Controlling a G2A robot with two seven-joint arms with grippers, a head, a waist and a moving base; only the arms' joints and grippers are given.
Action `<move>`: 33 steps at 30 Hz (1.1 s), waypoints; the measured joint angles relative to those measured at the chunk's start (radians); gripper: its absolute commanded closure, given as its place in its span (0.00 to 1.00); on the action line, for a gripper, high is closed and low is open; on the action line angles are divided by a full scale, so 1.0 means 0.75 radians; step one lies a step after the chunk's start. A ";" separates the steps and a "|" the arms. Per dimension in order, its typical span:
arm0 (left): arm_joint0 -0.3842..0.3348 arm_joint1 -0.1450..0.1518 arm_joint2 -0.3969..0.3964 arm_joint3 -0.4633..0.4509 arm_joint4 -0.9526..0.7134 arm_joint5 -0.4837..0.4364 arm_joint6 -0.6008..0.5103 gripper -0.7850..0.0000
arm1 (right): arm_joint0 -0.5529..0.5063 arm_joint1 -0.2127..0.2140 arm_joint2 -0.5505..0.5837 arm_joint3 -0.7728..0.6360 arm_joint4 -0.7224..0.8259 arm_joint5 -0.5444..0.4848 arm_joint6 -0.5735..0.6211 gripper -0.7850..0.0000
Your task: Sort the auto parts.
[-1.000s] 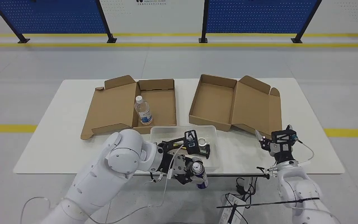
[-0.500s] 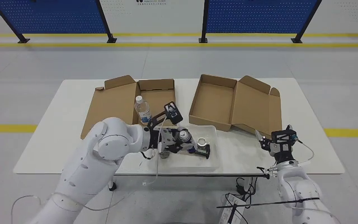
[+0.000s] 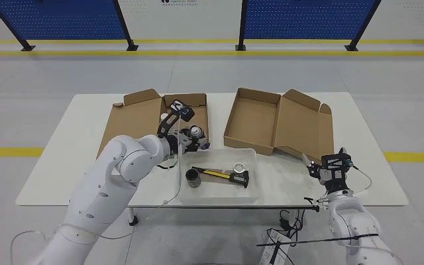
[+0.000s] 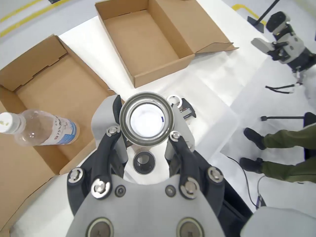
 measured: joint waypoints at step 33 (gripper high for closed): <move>-0.363 -0.098 0.220 0.475 0.102 0.187 0.100 1.00 | 0.000 0.000 0.000 0.000 0.000 0.000 0.000 0.00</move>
